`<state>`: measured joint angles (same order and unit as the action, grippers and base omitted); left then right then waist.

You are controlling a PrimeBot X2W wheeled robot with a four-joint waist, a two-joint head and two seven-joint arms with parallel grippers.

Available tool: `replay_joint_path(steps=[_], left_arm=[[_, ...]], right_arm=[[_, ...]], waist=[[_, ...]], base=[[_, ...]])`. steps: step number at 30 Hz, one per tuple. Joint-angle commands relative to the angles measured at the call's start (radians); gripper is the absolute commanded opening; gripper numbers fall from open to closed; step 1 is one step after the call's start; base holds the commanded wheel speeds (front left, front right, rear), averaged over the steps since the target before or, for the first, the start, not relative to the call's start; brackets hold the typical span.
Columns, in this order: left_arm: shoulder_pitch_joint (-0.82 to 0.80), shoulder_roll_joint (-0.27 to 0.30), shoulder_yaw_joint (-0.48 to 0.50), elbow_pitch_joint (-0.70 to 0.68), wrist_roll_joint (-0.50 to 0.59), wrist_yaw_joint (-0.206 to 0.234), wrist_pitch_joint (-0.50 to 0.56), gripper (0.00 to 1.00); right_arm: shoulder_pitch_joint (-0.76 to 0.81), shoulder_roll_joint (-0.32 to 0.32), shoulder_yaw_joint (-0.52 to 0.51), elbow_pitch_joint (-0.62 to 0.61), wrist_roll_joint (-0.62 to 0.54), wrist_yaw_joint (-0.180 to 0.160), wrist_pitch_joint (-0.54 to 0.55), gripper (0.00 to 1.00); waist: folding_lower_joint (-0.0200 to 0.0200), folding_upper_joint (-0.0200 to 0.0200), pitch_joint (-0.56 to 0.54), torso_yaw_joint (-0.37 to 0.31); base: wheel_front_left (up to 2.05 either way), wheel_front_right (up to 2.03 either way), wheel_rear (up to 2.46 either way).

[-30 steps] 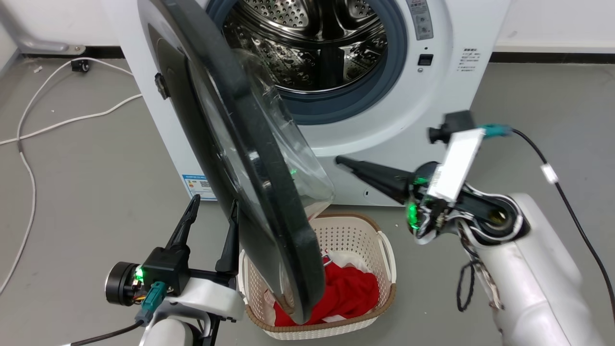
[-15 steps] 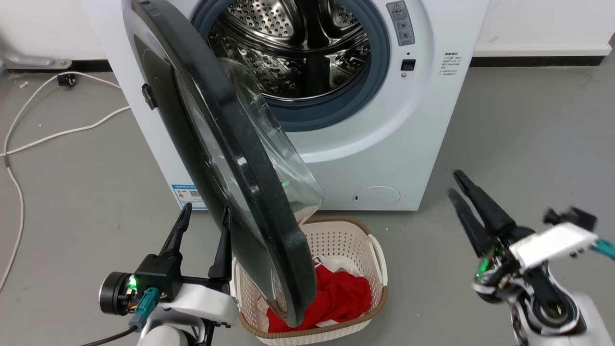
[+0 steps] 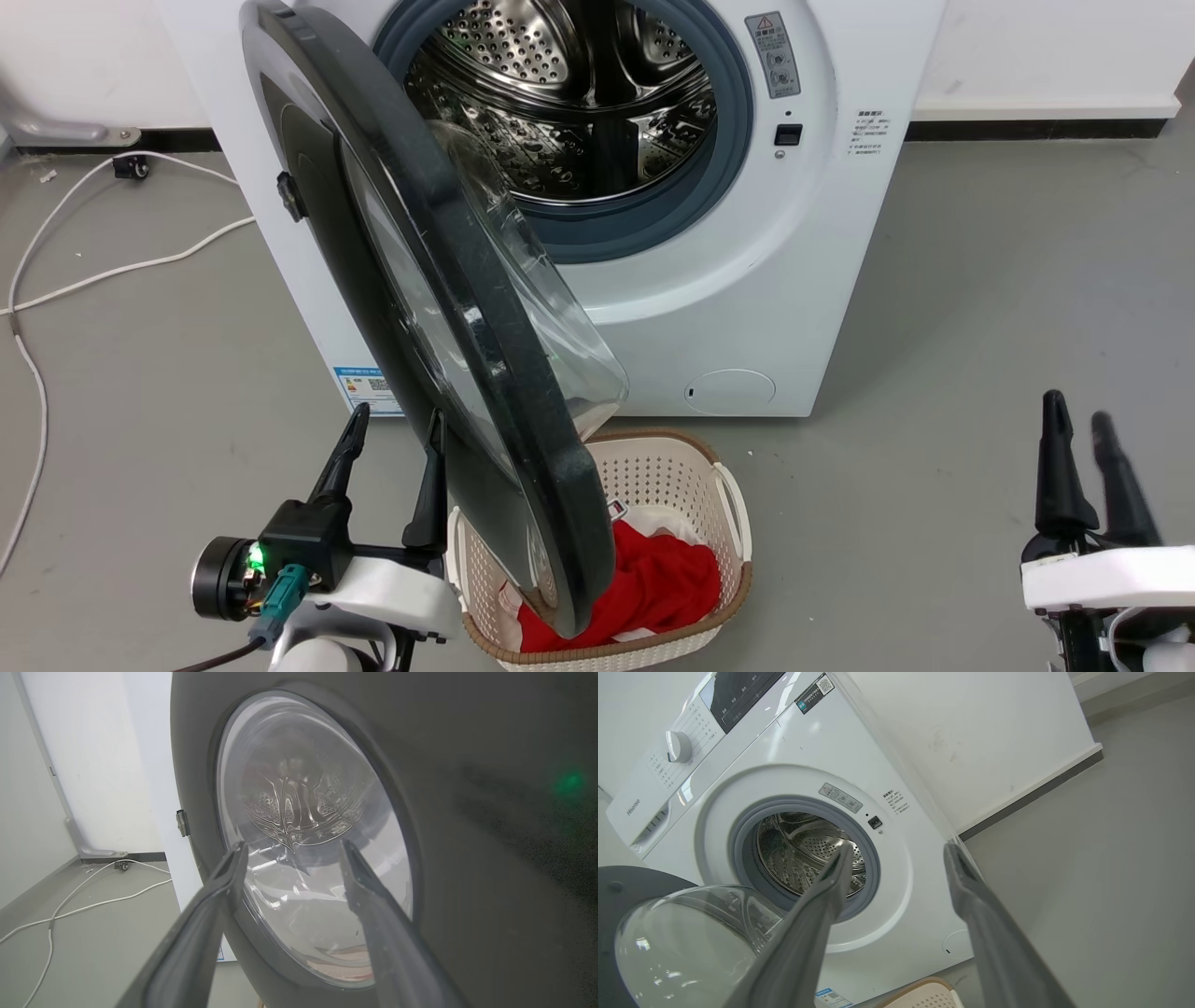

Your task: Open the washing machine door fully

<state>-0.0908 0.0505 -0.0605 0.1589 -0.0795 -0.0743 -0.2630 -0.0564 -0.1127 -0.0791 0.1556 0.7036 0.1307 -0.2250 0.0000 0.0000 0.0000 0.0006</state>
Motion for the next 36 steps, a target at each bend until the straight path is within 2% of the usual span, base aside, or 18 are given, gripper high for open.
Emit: replay_joint_path(steps=[1,2,4,5,8,13,16,22,28,36], left_arm=[[0.007,0.000,0.000,0.002,0.001,0.004,-0.003,1.00],[0.007,0.000,0.001,0.002,0.002,0.003,-0.003,1.00],[0.007,0.000,0.002,0.002,0.003,0.002,-0.003,1.00],[0.007,0.000,0.002,0.002,0.003,0.002,-0.003,1.00],[0.005,0.000,0.005,0.002,0.005,0.000,-0.003,1.00],[0.004,0.000,0.010,0.001,0.012,-0.003,-0.003,1.00],[0.001,0.000,0.011,0.002,0.014,-0.004,-0.003,1.00],[-0.005,0.000,0.013,0.002,0.017,-0.005,-0.003,1.00],[-0.001,0.000,0.014,0.003,0.023,-0.004,-0.003,1.00],[-0.001,0.000,0.017,0.008,0.022,-0.006,-0.003,1.00]], right_arm=[[0.010,0.010,-0.015,-0.028,-0.096,0.000,-0.014,1.00],[0.018,0.004,-0.022,-0.048,-0.193,0.000,-0.019,1.00],[0.029,0.029,-0.042,-0.093,-0.303,0.000,-0.026,1.00],[0.029,0.029,-0.042,-0.093,-0.303,0.000,-0.026,1.00],[0.047,0.044,-0.059,-0.173,-0.468,0.000,-0.031,1.00],[0.100,0.062,-0.034,-0.293,-0.644,0.000,-0.016,1.00],[0.132,0.063,-0.013,-0.307,-0.648,0.000,-0.005,1.00],[0.164,0.063,0.007,-0.235,-0.600,0.000,-0.013,1.00],[0.139,0.063,0.017,-0.170,-0.605,0.000,-0.030,1.00],[0.116,0.064,0.031,-0.146,-0.619,0.000,-0.038,1.00]], waist=[[0.0000,0.0000,-0.001,0.000],[0.0000,0.0000,-0.001,0.000],[0.0000,0.0000,-0.002,-0.002],[0.0000,0.0000,-0.002,-0.002],[0.0000,0.0000,-0.002,-0.003],[0.0000,0.0000,-0.004,-0.007],[0.0000,0.0000,-0.004,-0.007],[0.0000,0.0000,-0.004,-0.008],[0.0000,0.0000,-0.003,-0.010],[0.0000,0.0000,0.001,-0.012]], base=[[0.00,0.00,0.00],[0.00,0.00,0.00],[0.00,0.00,0.00],[0.00,0.00,0.00],[0.00,0.00,0.00],[0.00,0.00,0.00],[0.00,0.00,0.00],[0.00,0.00,0.00],[0.00,0.00,0.00],[0.00,0.00,0.00]])
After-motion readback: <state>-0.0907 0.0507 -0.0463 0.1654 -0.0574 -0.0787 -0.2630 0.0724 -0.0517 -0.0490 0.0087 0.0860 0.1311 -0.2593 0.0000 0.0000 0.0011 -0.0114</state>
